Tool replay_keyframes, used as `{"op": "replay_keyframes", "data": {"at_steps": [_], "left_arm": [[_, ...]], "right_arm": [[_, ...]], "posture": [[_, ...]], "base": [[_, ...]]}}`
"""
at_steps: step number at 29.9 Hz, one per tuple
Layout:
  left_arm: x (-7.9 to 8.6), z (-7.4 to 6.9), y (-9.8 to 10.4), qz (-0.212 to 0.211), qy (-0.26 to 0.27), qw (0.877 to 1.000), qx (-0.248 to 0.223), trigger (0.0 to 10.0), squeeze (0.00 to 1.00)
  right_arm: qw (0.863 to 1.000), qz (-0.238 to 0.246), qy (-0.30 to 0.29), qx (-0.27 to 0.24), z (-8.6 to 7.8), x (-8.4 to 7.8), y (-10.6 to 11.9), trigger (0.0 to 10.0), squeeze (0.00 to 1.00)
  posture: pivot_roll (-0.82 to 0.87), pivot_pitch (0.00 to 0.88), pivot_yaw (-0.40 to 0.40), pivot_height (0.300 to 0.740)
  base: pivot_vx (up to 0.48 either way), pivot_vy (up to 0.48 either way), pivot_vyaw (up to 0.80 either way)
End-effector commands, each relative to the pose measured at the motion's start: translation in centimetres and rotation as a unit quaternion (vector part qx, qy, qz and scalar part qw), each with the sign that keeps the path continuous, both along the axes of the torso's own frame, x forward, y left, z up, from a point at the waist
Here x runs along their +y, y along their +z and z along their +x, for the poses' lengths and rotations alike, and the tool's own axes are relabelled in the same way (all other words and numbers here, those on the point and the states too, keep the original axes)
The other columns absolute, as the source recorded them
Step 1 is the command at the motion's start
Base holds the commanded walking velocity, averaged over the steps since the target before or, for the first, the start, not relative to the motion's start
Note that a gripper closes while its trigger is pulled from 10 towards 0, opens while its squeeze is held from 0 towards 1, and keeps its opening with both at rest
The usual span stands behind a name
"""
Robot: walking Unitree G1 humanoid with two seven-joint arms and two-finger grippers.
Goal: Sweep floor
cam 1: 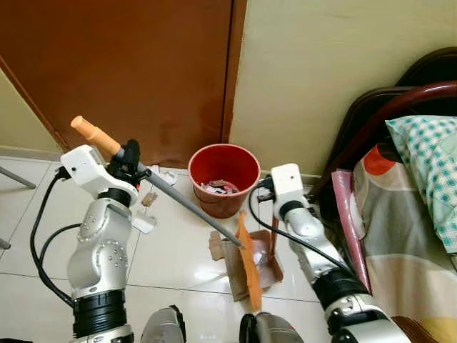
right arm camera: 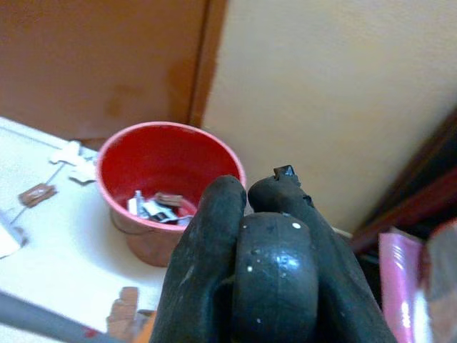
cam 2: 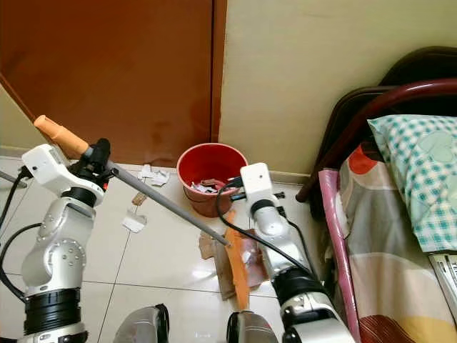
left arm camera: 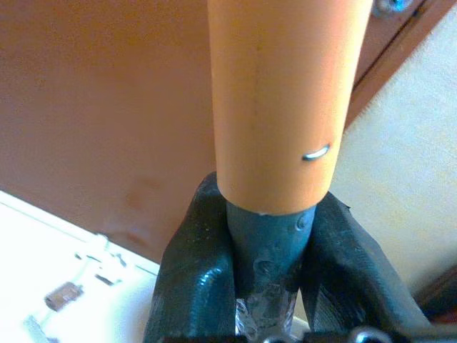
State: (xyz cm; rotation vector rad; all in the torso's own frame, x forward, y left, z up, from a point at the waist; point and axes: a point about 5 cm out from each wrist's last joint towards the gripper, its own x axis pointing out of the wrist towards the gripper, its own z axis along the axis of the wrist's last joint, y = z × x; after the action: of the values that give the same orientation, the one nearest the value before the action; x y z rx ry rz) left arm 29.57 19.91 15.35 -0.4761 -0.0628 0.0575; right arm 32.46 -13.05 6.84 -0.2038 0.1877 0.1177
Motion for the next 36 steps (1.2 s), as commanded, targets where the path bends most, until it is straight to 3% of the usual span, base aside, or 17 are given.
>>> {"op": "replay_keyframes", "data": {"at_steps": [1, 9, 17, 24, 26, 31, 36], "left_arm": [[0.7, -0.3, 3.0, 0.010, 0.007, 0.998, -0.061, 10.0, 0.00], [1.5, -1.4, 4.6, 0.086, -0.012, 0.993, -0.078, 10.0, 0.00], [1.4, -2.8, 2.1, 0.162, -0.045, 0.985, -0.037, 10.0, 0.00], [1.4, -3.6, -0.1, 0.200, -0.060, 0.978, -0.005, 10.0, 0.00], [1.7, -3.9, -1.8, 0.228, -0.058, 0.972, 0.017, 10.0, 0.00], [2.0, -4.4, -3.7, 0.281, -0.040, 0.958, 0.041, 10.0, 0.00], [2.1, -4.9, -5.5, 0.308, -0.024, 0.949, 0.064, 10.0, 0.00]], "right_arm": [[0.999, -0.015, -0.023, 0.018, -0.5, -1.9, -0.7, 10.0, 0.00], [0.998, -0.025, -0.053, 0.013, -1.3, -4.8, -0.6, 10.0, 0.00], [0.999, 0.004, -0.050, -0.001, -2.2, -5.6, 0.5, 10.0, 0.00], [0.997, 0.054, -0.036, -0.039, -2.3, -5.7, 3.7, 10.0, 0.00], [0.996, 0.072, -0.028, -0.052, -2.3, -5.7, 5.2, 10.0, 0.00], [0.994, 0.092, -0.003, -0.063, -2.3, -5.6, 7.2, 10.0, 0.00], [0.991, 0.106, 0.042, -0.077, -2.4, -5.2, 9.5, 10.0, 0.00]], "posture": [[0.06, 0.151, -0.070, 0.740], [0.06, 0.166, -0.073, 0.740], [0.06, 0.154, -0.073, 0.740], [0.05, 0.141, -0.059, 0.740], [0.04, 0.132, -0.053, 0.740], [0.03, 0.109, -0.044, 0.740], [0.02, 0.094, -0.041, 0.740]], "base": [[0.000, 0.000, 0.00], [0.000, 0.000, 0.00], [0.000, 0.000, 0.00], [0.000, 0.000, 0.00], [0.000, 0.000, 0.00], [0.000, 0.000, 0.00], [0.000, 0.000, 0.00]]}}
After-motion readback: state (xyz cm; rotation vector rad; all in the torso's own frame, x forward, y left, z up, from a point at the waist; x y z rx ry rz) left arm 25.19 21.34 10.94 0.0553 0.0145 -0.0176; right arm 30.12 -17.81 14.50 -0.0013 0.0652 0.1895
